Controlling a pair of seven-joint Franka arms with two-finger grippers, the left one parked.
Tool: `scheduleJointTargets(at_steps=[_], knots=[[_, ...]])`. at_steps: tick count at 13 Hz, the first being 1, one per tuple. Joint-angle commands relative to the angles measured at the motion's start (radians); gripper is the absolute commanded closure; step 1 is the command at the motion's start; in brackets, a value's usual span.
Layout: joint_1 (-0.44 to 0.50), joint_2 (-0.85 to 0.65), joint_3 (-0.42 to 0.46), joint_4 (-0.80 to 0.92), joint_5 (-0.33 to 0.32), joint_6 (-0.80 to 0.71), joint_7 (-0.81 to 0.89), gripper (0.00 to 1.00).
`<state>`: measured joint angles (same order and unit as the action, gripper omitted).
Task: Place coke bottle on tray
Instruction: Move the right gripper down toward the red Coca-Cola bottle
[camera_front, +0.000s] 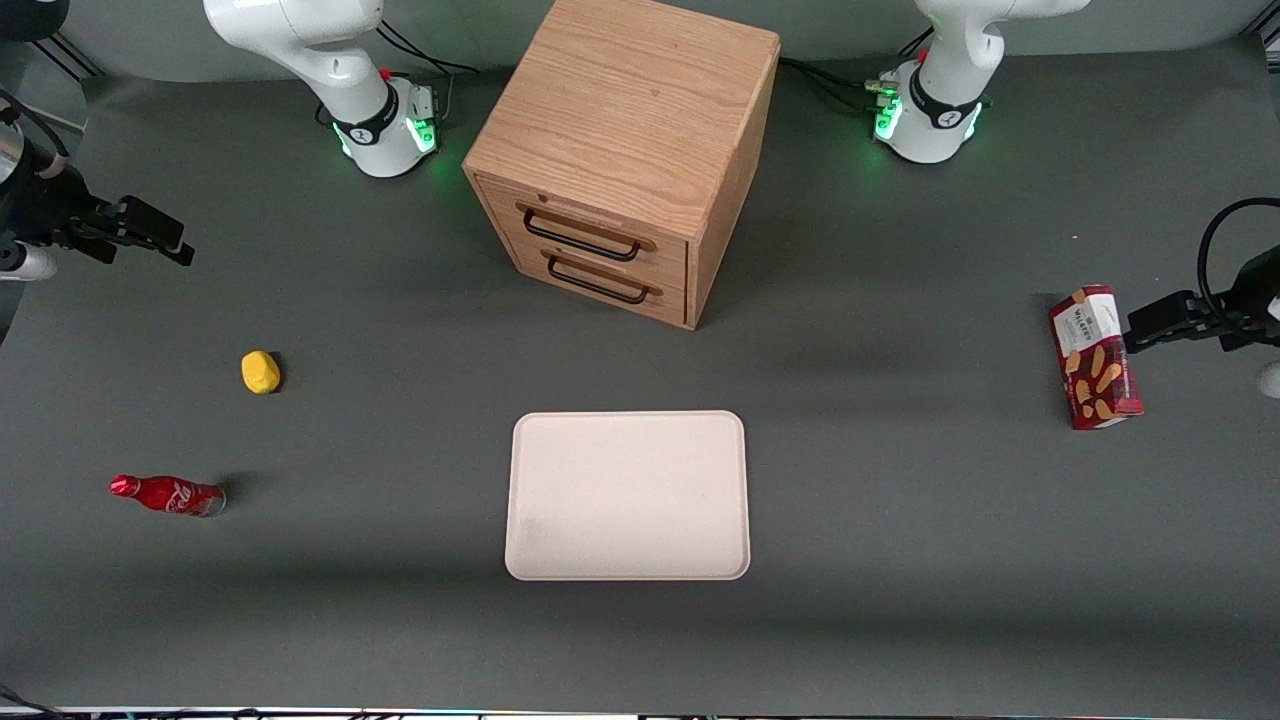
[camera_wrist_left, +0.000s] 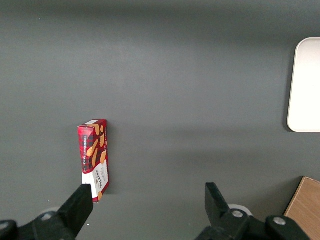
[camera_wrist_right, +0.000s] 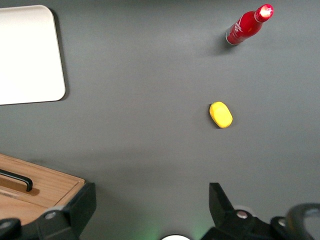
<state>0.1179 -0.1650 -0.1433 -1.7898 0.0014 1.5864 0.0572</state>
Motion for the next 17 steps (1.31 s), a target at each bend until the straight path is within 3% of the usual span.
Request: scheduleJointTargets(at_steps=[1,6,7,11,14,17], knots=[[-0.007,0.022,0.008,0.033,-0.021,-0.029,-0.027,0.0],[-0.027,0.083,-0.002,0.093,-0.027,-0.02,-0.04,0.0],[-0.029,0.14,-0.005,0.152,-0.059,-0.022,-0.08,0.0],[-0.029,0.359,-0.09,0.361,-0.044,-0.013,-0.376,0.0],[-0.066,0.497,-0.107,0.452,-0.027,0.038,-0.586,0.0],[-0.069,0.583,-0.208,0.452,0.101,0.168,-0.764,0.0]])
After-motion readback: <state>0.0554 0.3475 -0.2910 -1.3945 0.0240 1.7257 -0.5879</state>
